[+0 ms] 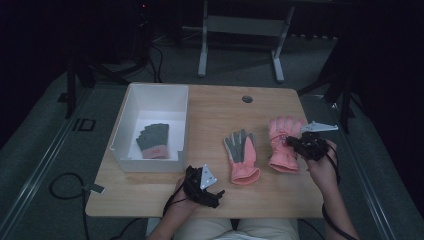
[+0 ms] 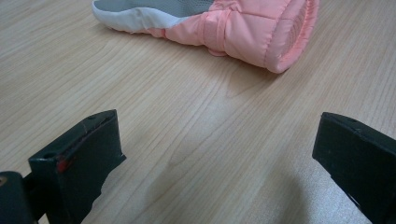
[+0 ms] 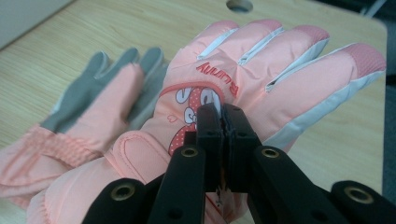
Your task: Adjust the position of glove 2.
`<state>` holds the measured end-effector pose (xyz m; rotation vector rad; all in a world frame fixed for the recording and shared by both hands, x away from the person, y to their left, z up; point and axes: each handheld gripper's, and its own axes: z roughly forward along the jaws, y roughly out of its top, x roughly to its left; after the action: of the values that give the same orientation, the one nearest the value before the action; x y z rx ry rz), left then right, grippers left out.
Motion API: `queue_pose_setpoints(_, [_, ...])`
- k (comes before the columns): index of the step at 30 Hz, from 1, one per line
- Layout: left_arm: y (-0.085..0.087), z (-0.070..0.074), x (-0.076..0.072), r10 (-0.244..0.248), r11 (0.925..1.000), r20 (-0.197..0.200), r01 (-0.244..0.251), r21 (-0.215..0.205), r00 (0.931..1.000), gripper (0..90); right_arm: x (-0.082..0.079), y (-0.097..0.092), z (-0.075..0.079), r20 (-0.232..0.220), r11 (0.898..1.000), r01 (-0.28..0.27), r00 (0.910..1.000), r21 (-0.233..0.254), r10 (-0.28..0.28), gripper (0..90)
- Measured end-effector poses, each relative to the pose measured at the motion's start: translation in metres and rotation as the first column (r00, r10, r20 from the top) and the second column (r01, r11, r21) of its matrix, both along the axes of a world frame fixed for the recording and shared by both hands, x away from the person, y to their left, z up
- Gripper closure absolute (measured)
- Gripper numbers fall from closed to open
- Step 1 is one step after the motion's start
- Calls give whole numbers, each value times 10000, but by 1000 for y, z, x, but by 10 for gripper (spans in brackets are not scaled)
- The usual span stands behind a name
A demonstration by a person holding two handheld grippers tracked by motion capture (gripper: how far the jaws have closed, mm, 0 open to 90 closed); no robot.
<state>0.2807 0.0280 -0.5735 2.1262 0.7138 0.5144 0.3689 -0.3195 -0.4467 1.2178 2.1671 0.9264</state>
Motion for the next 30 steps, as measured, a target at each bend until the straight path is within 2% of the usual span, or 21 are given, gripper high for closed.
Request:
queue_pose_setpoints(6, [0,0,0,15,10000,6,-15,-37,10000,10,-5,10,14,318,9995,-307,9990,84,304,871])
queue_pose_setpoints(7, [0,0,0,17,10000,21,-17,-38,10000,10,-7,15,19,487,9991,-415,9980,58,412,881])
queue_pose_setpoints(11, [0,1,0,-12,10000,19,12,-26,10000,10,-9,28,24,689,9972,-746,9949,74,739,887])
queue_pose_setpoints(15, [1,1,-1,-8,10000,28,8,-57,10000,10,-8,41,24,716,9949,-1006,9923,-105,1011,894])
queue_pose_setpoints(20, [0,0,0,-20,10000,17,21,-37,10000,10,-10,57,26,924,9898,-1417,9859,164,1396,893])
queue_pose_setpoints(30, [0,1,-1,-21,10000,23,21,-60,10000,10,-13,90,22,745,9727,-2310,9706,237,2287,893])
